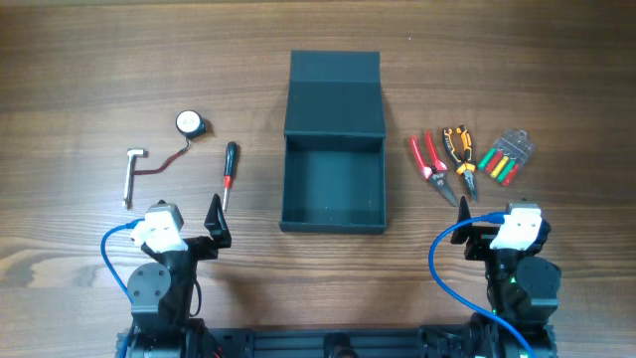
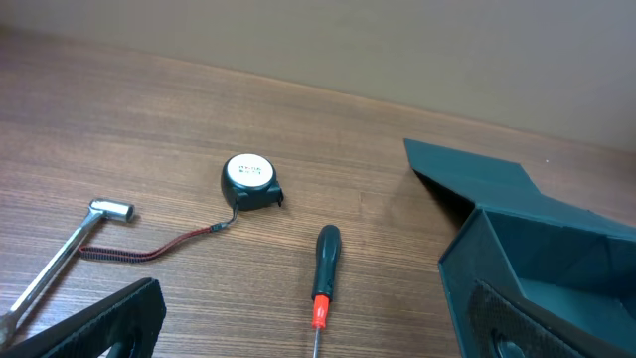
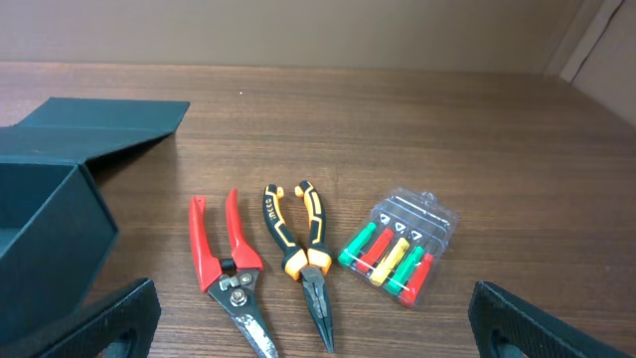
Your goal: Pack container
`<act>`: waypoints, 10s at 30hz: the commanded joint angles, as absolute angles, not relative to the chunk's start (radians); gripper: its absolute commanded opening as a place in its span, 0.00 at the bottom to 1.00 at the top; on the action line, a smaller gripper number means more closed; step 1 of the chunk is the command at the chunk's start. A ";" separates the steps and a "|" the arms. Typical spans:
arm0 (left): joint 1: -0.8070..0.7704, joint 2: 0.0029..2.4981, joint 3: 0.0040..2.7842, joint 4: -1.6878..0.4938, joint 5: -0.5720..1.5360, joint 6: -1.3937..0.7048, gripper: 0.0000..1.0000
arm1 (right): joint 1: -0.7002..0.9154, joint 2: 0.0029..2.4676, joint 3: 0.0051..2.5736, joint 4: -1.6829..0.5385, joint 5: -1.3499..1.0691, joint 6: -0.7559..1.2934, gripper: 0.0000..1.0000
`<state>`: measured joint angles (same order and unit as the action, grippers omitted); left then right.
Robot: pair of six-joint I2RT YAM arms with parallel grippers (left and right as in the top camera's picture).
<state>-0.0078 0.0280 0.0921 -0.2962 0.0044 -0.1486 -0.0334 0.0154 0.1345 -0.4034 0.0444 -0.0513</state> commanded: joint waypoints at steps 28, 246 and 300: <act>-0.010 0.085 0.129 -0.034 0.063 -0.278 1.00 | -0.026 0.007 0.134 -0.399 0.028 -0.064 1.00; -0.628 1.891 1.835 -1.143 0.189 -0.266 0.10 | -0.026 0.007 0.134 -0.399 0.028 -0.064 1.00; -0.630 1.917 1.489 -1.037 0.017 -0.505 0.17 | -0.026 0.007 0.134 -0.399 0.028 -0.064 1.00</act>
<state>-0.6312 1.9141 1.4960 -1.0382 0.0372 -0.4957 -0.0334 0.0135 0.1345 -0.4026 0.0406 -0.0547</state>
